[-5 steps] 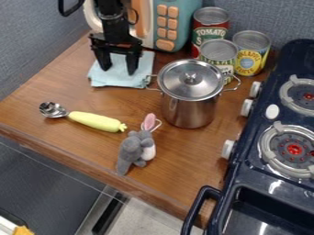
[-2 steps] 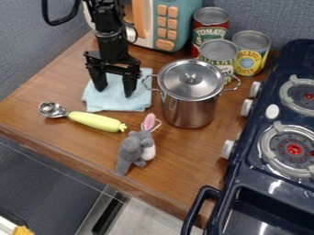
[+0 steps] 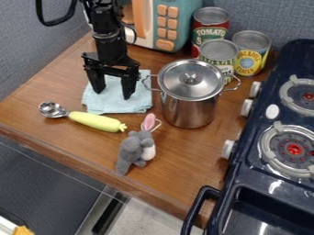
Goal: Move the green cloth to the left side of the silver pot
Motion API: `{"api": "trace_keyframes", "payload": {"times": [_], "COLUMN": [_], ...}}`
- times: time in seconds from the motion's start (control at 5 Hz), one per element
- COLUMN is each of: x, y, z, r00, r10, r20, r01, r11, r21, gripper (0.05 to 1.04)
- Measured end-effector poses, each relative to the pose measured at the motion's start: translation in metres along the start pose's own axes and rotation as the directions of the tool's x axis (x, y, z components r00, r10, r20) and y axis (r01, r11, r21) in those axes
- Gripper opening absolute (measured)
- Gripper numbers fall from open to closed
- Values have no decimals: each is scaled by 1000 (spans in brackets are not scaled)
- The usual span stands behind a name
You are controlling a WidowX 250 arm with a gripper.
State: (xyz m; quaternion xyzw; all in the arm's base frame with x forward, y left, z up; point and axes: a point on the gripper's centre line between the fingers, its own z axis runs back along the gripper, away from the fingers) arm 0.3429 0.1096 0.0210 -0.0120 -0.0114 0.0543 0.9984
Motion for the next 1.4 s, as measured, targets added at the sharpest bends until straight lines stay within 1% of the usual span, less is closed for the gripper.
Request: {"api": "trace_keyframes", "payload": {"times": [0.2,0.4,0.6,0.8,1.0,1.2,1.4], "x": [17,42,50,47,42,36,28], "y": [5,17,20,20,18,11,8], "z": [10,5,9,6,3,37,69], "r00": [998,997,996,997,997,989,982], "r10": [-4,-9,0,-4,-18,-33,-47], "r20": [56,82,95,83,71,144,183], "r01": [2,4,-7,-3,12,24,40], "r11": [1000,998,997,997,997,998,998], "r21": [24,66,77,81,71,64,42], "gripper": [999,999,999,999,999,999,999]}}
